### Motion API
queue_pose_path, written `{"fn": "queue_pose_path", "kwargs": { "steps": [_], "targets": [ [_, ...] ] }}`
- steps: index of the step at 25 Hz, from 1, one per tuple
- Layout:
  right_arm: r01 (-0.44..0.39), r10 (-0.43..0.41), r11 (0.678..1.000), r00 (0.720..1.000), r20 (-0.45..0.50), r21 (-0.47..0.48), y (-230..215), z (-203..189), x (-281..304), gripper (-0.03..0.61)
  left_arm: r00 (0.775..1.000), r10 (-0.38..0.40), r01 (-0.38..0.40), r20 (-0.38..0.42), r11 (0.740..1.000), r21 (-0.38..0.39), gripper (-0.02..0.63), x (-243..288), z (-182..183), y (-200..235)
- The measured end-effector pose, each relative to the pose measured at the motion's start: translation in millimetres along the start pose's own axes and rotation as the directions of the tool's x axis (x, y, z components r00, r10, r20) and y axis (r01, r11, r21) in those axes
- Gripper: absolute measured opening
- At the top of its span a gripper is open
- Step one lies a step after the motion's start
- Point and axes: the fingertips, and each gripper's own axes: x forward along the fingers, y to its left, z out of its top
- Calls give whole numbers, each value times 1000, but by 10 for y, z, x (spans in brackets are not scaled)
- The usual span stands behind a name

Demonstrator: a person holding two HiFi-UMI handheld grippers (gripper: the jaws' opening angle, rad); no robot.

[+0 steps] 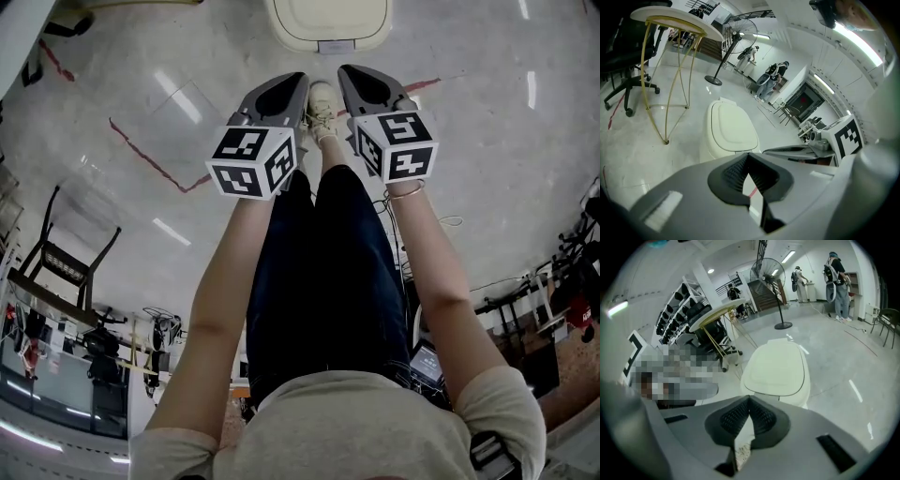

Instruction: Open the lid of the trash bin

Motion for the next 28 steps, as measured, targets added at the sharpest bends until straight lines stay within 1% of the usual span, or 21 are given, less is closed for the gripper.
{"fn": "queue_pose_path", "kwargs": {
  "steps": [9,16,22,28],
  "targets": [
    [15,-15,1000,1000,-8,18,-192,5,390,8,1000,-8,8,0,1000,-18,9,249,-91,128],
    [44,-41,998,998,-53,55,-288,-125,485,7,1000,-12,12,-6,1000,-21,9,293,-112,138],
    [43,-40,998,996,-74,47,-289,-165,567,7,1000,0,0,-13,999,-38,9,353,-169,291],
    [60,-57,996,997,-49,70,-309,-197,586,6,1000,4,-5,-25,999,-38,9,414,-201,330]
  ]
}}
